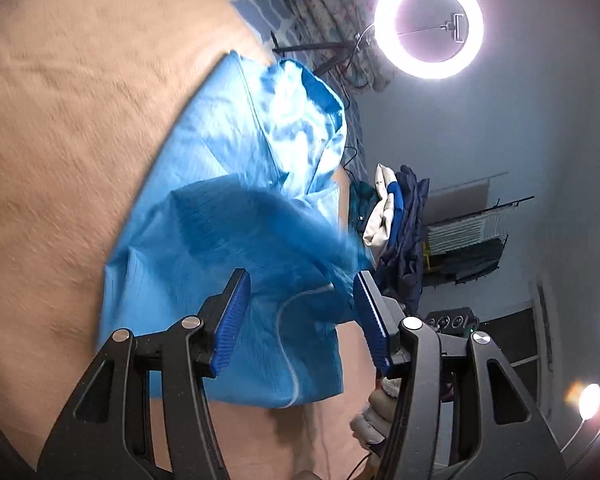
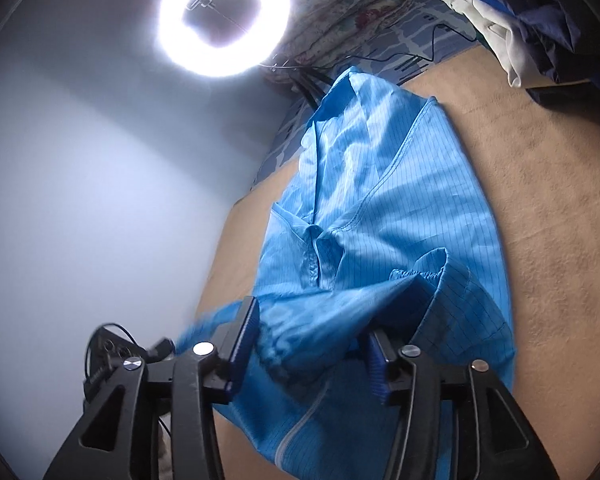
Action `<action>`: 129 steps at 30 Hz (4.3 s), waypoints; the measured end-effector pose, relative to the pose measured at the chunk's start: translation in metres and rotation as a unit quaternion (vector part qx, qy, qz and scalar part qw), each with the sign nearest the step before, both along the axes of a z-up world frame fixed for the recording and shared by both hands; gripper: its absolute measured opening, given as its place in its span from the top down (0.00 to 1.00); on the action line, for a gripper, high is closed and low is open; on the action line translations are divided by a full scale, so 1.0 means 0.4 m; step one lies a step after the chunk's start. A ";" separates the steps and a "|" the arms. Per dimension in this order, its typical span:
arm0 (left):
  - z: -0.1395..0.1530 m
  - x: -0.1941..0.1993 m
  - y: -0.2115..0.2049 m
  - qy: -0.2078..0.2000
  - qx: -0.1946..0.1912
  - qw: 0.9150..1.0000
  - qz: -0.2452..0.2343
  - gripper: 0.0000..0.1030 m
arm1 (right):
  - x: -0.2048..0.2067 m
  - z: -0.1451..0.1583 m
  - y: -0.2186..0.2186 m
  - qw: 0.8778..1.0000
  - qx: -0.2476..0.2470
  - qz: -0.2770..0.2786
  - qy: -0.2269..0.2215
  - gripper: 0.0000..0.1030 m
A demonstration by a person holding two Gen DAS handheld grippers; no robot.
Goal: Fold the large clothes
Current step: 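Lift the hem with both tools and fold it toward the collar, then open both tools and withdraw them from the folded jacket, then move both open tools over the folded blue jacket and lower them, then grasp the blue jacket edge with both tools and lift it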
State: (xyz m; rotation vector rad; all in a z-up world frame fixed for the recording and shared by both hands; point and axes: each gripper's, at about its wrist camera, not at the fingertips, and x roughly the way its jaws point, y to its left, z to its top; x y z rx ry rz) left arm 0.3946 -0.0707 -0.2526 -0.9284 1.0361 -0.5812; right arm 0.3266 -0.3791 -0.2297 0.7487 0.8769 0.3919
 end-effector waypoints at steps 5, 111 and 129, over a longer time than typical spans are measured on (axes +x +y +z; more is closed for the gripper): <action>-0.012 -0.008 0.045 0.005 0.057 0.998 0.011 0.48 | -0.032 0.020 -0.039 1.000 -0.030 -0.007 -0.007 0.41; 0.298 0.447 -0.156 -0.113 0.228 0.964 -0.074 0.57 | 0.165 0.359 -0.072 0.957 -0.284 0.014 -0.054 0.42; -0.103 0.941 -0.346 -0.038 0.223 0.967 -0.115 0.41 | 0.744 -0.039 -0.158 0.973 -0.227 0.039 0.010 0.39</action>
